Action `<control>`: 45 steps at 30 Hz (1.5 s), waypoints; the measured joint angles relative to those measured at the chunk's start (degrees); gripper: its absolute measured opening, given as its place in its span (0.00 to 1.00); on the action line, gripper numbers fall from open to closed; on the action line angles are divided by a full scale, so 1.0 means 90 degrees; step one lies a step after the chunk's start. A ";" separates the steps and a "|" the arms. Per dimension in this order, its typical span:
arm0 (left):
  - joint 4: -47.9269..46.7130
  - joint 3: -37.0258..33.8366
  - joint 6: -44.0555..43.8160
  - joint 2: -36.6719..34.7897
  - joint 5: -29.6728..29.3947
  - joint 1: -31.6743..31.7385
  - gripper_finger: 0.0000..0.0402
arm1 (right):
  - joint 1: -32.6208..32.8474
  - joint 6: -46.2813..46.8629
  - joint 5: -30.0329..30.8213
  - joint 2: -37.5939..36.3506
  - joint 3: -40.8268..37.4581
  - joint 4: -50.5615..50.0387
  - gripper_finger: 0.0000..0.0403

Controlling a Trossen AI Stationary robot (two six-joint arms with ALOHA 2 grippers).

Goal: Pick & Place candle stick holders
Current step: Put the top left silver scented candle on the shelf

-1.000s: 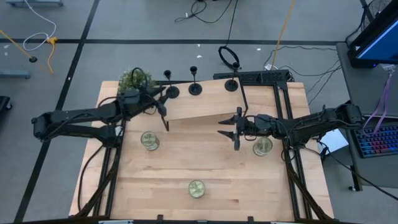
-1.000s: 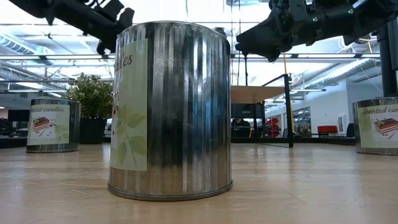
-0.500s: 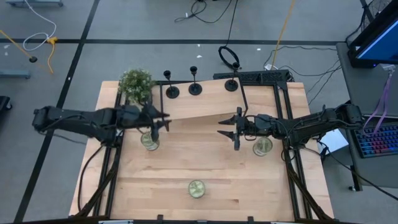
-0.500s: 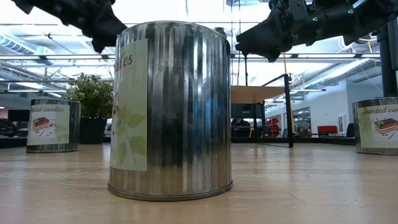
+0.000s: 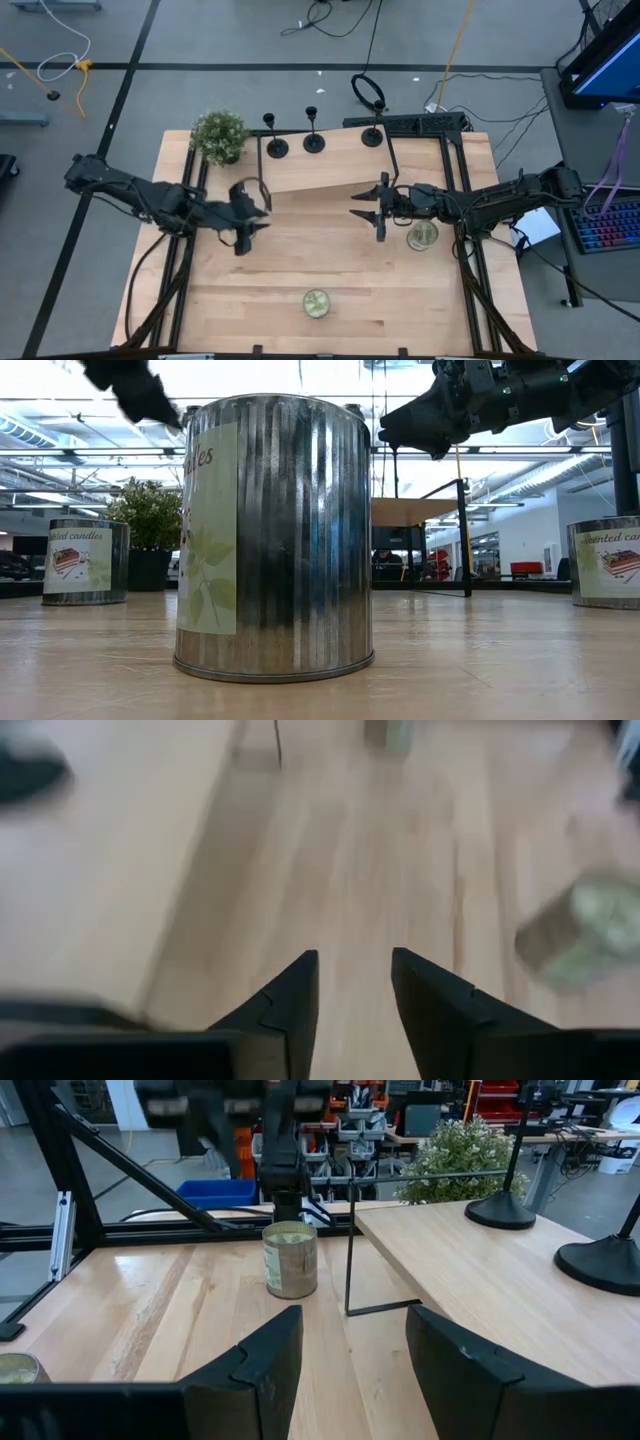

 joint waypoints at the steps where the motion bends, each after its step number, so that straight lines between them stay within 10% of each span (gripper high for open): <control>1: -0.0227 0.0000 -0.0182 0.0087 0.0094 -0.0040 0.36 | -0.0001 0.0000 0.0000 0.0000 0.0000 -0.0005 0.42; 8: -0.1995 0.0000 -0.1473 0.0429 0.1107 -0.0128 0.48 | 0.0001 -0.0002 0.0000 0.0001 0.0000 -0.0002 0.42; 16: -0.2935 -0.0281 -0.2793 0.0431 0.0404 -0.0121 0.50 | -0.0001 -0.0021 0.0000 0.0002 0.0000 -0.0002 0.42; 45: -0.2110 -0.0372 -0.1867 0.0426 0.1245 -0.0199 0.34 | -0.0001 -0.0165 0.0000 0.0002 0.0000 -0.0002 0.42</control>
